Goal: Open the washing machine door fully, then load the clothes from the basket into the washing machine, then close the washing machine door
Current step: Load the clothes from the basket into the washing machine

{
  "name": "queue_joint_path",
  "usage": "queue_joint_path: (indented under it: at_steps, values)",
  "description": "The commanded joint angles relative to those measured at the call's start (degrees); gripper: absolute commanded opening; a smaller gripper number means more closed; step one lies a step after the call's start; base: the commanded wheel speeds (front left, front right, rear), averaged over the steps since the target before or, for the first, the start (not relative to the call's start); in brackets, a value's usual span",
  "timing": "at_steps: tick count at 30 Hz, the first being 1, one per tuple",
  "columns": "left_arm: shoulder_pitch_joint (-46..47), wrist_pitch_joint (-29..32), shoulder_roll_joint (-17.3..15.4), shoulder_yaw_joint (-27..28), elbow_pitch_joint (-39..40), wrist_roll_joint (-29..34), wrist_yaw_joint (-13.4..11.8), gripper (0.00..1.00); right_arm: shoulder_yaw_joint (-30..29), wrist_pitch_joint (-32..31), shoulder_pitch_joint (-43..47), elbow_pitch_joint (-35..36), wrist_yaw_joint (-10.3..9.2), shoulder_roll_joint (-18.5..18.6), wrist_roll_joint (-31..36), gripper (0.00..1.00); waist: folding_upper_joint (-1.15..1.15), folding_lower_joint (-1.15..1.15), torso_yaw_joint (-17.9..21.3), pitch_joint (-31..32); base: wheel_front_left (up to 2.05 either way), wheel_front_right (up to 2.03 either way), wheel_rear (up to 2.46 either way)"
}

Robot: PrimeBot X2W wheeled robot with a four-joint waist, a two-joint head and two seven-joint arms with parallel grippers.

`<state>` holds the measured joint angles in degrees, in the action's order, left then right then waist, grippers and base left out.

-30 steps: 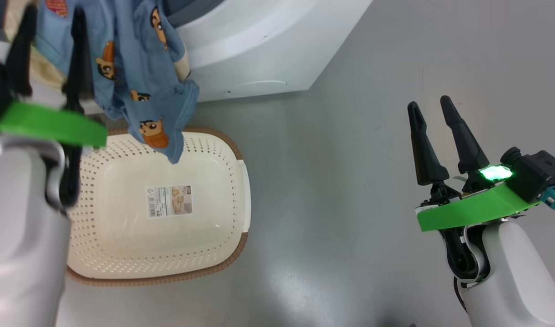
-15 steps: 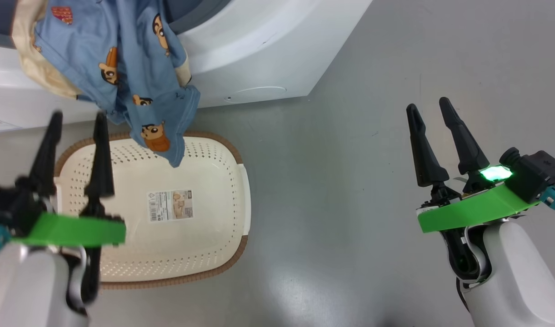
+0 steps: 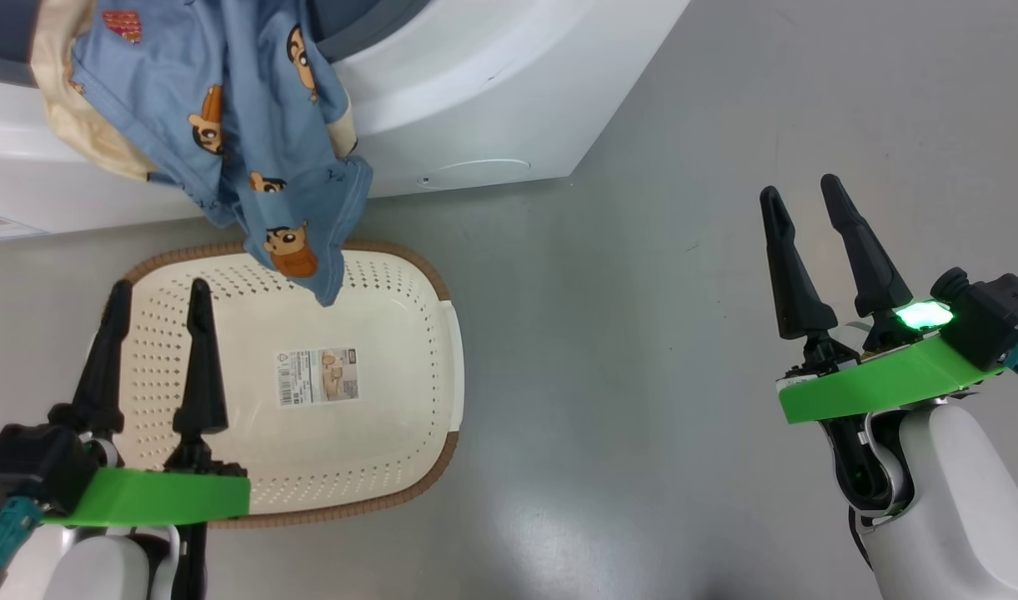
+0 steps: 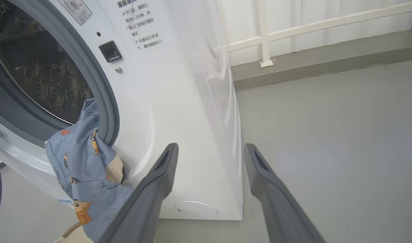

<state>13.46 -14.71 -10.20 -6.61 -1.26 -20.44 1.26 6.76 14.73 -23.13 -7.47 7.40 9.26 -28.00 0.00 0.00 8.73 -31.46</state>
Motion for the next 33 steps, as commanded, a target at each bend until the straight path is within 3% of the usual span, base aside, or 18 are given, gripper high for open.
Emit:
queue_joint_path:
  at_steps: [1,17,26,33]
  values:
    - [-1.22,-0.29,-0.43,2.25,1.69,0.81,0.38,1.00,0.94,0.27,1.36,1.44,0.09,0.36,0.08,1.00,0.00,0.00,0.03,0.04,0.00,0.00,0.00]
    - [-0.37,-0.29,1.75,3.42,-0.16,2.35,2.42,1.00,0.66,0.27,1.47,1.48,0.09,0.46,0.21,1.00,0.00,0.00,-0.08,-0.08,0.00,0.00,0.00]
    - [5.22,0.29,1.41,1.87,-7.31,1.95,3.48,1.00,0.74,0.27,1.09,1.59,0.09,-0.01,0.18,1.00,0.00,0.00,0.28,-0.74,0.00,0.00,0.00]
    - [13.78,1.61,0.37,1.03,-18.18,0.51,4.64,1.00,1.06,0.27,0.69,1.60,0.09,-0.44,0.04,1.00,0.00,0.00,1.26,-1.40,0.00,0.00,0.00]
